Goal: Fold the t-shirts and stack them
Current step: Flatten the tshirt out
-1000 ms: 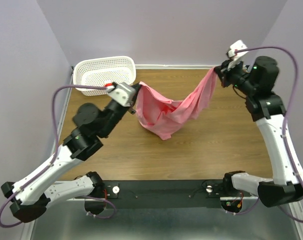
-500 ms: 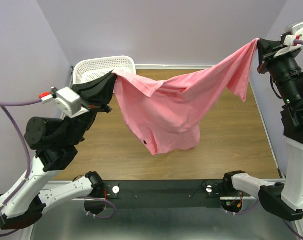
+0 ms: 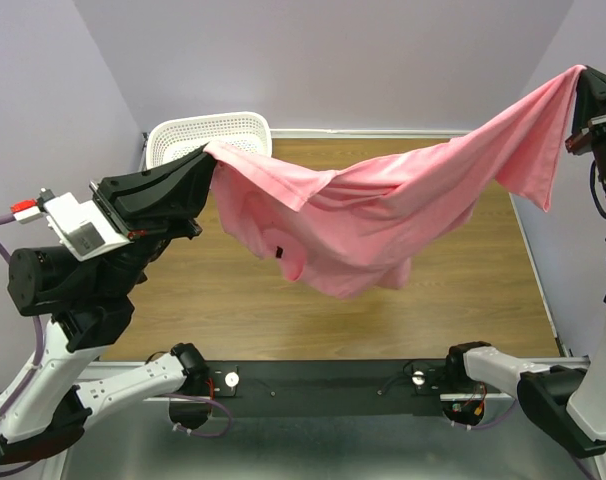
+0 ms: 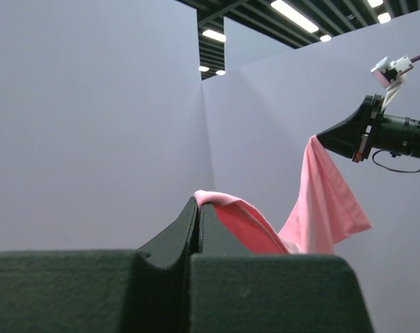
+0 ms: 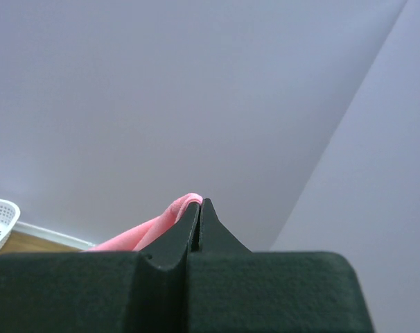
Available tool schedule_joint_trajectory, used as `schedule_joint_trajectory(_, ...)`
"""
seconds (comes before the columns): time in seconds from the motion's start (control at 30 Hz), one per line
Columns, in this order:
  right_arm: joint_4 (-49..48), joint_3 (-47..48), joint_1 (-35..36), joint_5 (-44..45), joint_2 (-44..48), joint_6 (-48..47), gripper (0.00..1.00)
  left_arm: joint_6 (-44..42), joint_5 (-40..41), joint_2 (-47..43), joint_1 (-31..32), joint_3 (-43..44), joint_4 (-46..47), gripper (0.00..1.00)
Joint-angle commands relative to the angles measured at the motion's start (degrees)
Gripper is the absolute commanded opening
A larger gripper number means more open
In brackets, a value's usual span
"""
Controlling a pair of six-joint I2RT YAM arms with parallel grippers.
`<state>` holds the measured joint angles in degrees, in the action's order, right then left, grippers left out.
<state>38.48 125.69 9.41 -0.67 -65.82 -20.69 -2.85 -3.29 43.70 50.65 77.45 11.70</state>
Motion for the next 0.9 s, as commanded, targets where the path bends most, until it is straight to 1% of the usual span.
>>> schedule_joint_trajectory(0.0, 1.86, 2.10, -0.09, 3.39, 0.08, -1.28, 0.01, 2.67, -4.36, 0.77, 0.24, 3.93, 4.20, 0.00)
schedule_joint_trajectory(0.1, 2.48, 0.36, 0.08, 4.88, 1.04, -2.42, 0.01, 0.93, -1.56, 1.73, 0.24, 3.59, 5.35, 0.00)
schedule_joint_trajectory(0.2, 2.48, -6.31, 0.61, 5.94, 3.24, -4.62, 0.01, -2.23, 7.22, 4.36, 0.24, 0.52, 5.78, 0.00)
schedule_joint_trajectory(0.23, 2.30, -9.03, 0.78, 6.38, 3.77, -5.49, 0.01, -3.03, 12.12, 5.16, 0.24, -0.62, 6.31, 0.00)
schedule_joint_trajectory(0.27, 1.61, -14.54, 0.87, 7.25, 4.38, -6.63, 0.01, -3.91, 14.52, 6.21, 0.06, -2.63, 7.27, 0.00)
schedule_joint_trajectory(0.33, -2.78, -22.55, 0.87, 8.13, 7.02, -7.70, 0.01, -5.05, 17.78, 10.60, -0.99, -3.88, 7.72, 0.00)
schedule_joint_trajectory(0.37, -4.01, -30.25, 0.79, 8.57, 7.72, -8.75, 0.01, -4.10, 17.79, 12.44, -2.39, -4.23, 6.76, 0.00)
schedule_joint_trajectory(0.4, -5.94, -34.15, 0.87, 8.49, 9.03, -9.36, 0.01, -2.52, 16.31, 16.46, -6.32, -4.59, 6.06, 0.00)
schedule_joint_trajectory(0.43, -6.92, -38.11, 0.87, 8.23, 10.00, -9.81, 0.01, -0.33, 11.42, 18.59, -9.05, -4.94, 5.44, 0.00)
schedule_joint_trajectory(0.47, -7.71, -42.85, 0.87, 7.79, 10.88, -10.42, 0.01, 5.69, 7.98, 20.53, -11.69, -5.46, 4.83, 0.00)
schedule_joint_trajectory(0.5, -8.67, -51.16, 0.87, 7.35, 11.85, -12.86, 0.01, 9.15, 4.29, 22.55, -17.20, -7.38, 4.30, 0.00)
schedule_joint_trajectory(0.53, -8.77, -56.12, 0.87, 5.78, 14.47, -14.37, 0.01, 11.09, -2.62, 26.66, -18.91, -8.45, 3.94, 0.00)
schedule_joint_trajectory(0.57, -8.69, -60.34, 0.87, 4.72, 15.80, -16.29, 0.01, 13.90, -4.60, 28.70, -20.14, -9.41, 3.16, 0.00)
schedule_joint_trajectory(0.6, -8.42, -69.26, 0.79, 3.75, 17.64, -20.93, 0.01, 14.80, -6.19, 30.37, -21.20, -11.16, 0.80, 0.00)
schedule_joint_trajectory(0.63, -7.99, -73.00, 0.70, 2.26, 20.01, -23.06, 0.01, 15.50, -10.21, 33.09, -22.25, -12.31, 0.08, 0.00)
schedule_joint_trajectory(0.67, -7.37, -76.17, 0.79, 1.99, 20.81, -24.73, 0.01, 15.94, -11.38, 33.98, -22.44, -13.45, -0.54, 0.00)
schedule_joint_trajectory(0.7, -6.23, -81.51, 0.79, 1.46, 21.43, -26.93, 0.01, 16.30, -12.00, 34.69, -22.44, -15.90, -1.85, 0.00)
schedule_joint_trajectory(0.73, -5.44, -83.13, 0.79, 0.94, 21.87, -27.64, 0.01, 16.47, -13.05, 35.22, -22.44, -17.14, -2.21, 0.00)
schedule_joint_trajectory(0.77, -4.65, -84.45, 0.79, -3.68, 22.22, -28.44, 0.01, 16.48, -13.32, 35.31, -22.53, -18.29, -2.73, 0.00)
schedule_joint_trajectory(0.83, -2.10, -85.26, 0.79, -7.49, 21.53, -28.70, 0.01, 16.65, -13.15, 35.22, -22.62, -20.75, -3.53, 0.00)
schedule_joint_trajectory(0.87, -0.96, -84.91, 0.70, -11.77, 20.66, -30.19, 0.01, 16.48, -13.32, 35.14, -22.79, -21.46, -4.49, 0.00)
